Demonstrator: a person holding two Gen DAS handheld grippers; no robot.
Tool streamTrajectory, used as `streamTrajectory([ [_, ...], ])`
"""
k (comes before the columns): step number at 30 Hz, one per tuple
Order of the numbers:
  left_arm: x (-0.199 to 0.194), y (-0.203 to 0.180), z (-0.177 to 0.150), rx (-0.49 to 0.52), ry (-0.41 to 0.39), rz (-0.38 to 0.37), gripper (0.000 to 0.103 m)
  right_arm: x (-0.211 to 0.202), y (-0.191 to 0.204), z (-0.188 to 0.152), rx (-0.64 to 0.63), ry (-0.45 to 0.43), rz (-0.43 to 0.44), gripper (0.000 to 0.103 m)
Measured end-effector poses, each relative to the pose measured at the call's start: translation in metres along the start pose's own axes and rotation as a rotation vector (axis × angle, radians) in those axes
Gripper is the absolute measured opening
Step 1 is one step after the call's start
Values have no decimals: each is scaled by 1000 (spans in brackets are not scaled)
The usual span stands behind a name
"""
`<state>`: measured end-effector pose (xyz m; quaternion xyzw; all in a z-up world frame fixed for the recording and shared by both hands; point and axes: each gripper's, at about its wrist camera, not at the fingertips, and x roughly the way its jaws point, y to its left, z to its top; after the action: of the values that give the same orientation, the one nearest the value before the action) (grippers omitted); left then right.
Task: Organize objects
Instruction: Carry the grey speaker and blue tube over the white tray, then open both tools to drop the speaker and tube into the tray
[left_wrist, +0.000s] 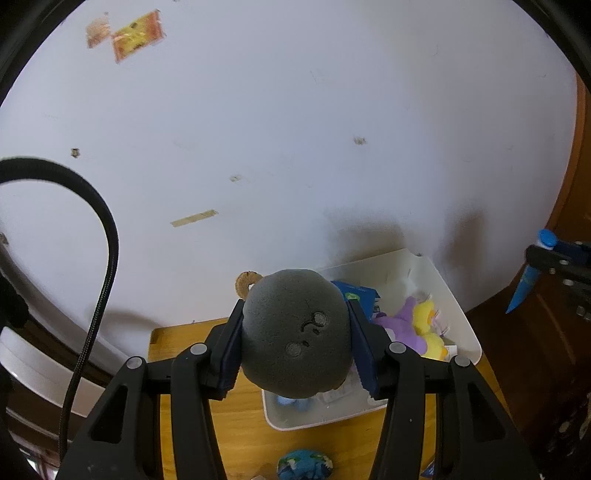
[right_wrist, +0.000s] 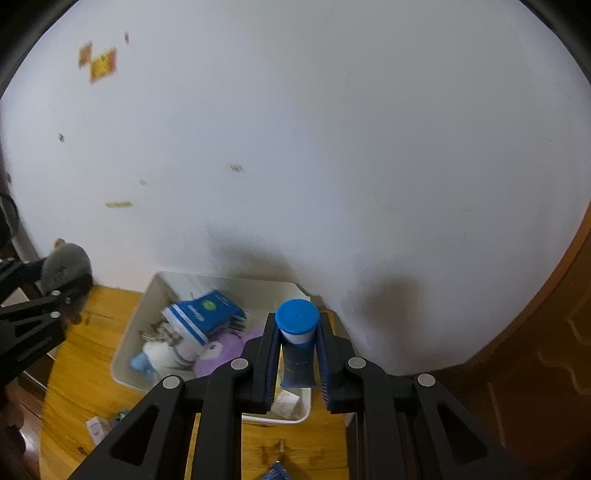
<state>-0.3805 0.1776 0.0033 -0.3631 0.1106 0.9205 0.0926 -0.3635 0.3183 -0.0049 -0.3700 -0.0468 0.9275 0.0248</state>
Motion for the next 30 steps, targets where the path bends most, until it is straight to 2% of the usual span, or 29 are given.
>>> streamTrajectory([
  [4,24,-7,-10,19,41,-14,55,42,-4,3,13,118,-17,19],
  [9,59,-18,-26,34,112,-27,55,96,-2,-7,39,250,6,19],
  [12,82,-19,-38,37,174,-41,55,116,3,-15,45,299,24,19],
  [17,113,-25,-55,26,262,-75,55,149,12,-30,-1,397,-4,19],
  [25,137,-26,-64,-4,331,-96,64,188,16,-38,-2,479,-25,21],
  [27,140,-23,-64,-31,348,-116,67,195,17,-39,12,499,-25,32],
  [29,141,-20,-64,-49,355,-125,72,195,18,-38,19,490,-26,60],
  [30,141,-19,-64,-56,353,-119,78,191,19,-37,14,471,-32,64],
])
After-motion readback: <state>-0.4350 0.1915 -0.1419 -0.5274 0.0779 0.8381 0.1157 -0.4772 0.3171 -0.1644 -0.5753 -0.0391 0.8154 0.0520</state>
